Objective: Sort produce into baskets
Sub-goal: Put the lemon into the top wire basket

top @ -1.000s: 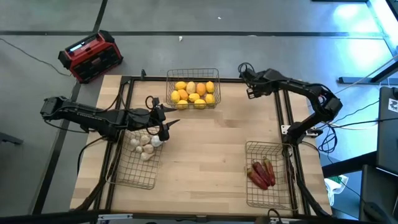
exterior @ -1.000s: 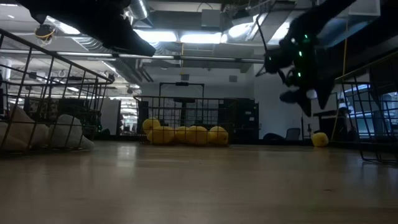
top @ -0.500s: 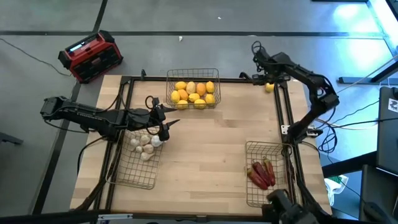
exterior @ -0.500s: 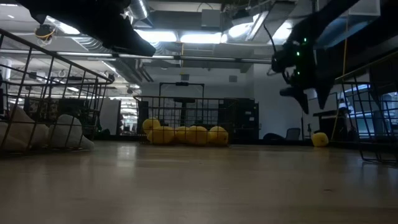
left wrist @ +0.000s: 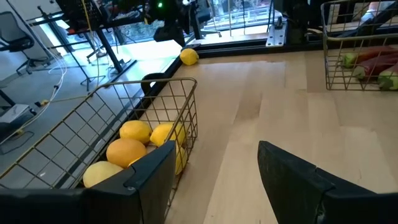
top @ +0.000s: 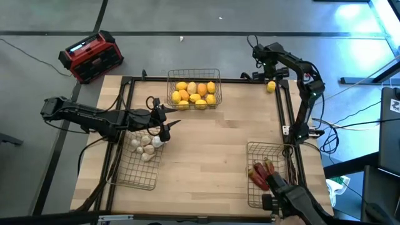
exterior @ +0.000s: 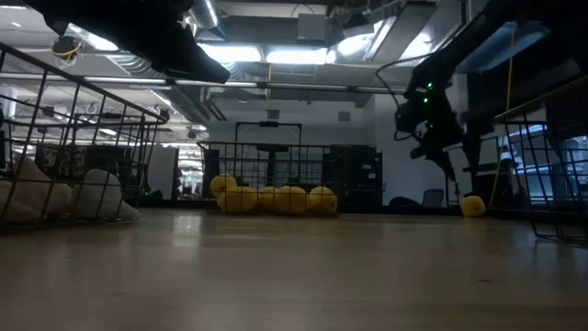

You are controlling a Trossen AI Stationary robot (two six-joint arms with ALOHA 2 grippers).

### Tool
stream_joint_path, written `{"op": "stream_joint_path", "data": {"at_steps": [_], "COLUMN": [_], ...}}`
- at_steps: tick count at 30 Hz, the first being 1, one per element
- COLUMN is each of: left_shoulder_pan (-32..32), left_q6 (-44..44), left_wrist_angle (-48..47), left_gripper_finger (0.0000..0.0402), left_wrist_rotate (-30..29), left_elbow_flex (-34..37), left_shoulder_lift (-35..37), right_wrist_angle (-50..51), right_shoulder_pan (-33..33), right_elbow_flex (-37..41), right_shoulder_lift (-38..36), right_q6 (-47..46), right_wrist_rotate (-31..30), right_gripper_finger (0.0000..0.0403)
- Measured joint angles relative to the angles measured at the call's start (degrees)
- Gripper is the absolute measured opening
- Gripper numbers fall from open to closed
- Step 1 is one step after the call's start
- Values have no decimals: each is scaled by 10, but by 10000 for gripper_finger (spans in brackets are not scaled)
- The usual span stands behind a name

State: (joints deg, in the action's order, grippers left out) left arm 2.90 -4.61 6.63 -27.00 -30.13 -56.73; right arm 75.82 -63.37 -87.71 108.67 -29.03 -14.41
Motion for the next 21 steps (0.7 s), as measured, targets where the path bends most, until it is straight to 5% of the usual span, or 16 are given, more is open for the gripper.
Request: {"op": "stream_joint_path", "data": {"at_steps": [15, 21], "left_shoulder_pan": [0, 0], "left_q6": [0, -1], "left_wrist_angle": [-1, 0], "left_gripper_finger": [223, 223], "left_wrist_rotate": [0, 0], "left_elbow_flex": [0, 0], "left_shoulder_lift": [0, 0], "right_wrist_angle": [94, 88], "right_shoulder_pan": [-15, -16], "right_elbow_flex": [-105, -161], "right_shoulder_lift": [68, 68], "right_q6": [-3, -2], "right_wrist_rotate": [28, -20], "right_gripper_finger": [248, 248]}}
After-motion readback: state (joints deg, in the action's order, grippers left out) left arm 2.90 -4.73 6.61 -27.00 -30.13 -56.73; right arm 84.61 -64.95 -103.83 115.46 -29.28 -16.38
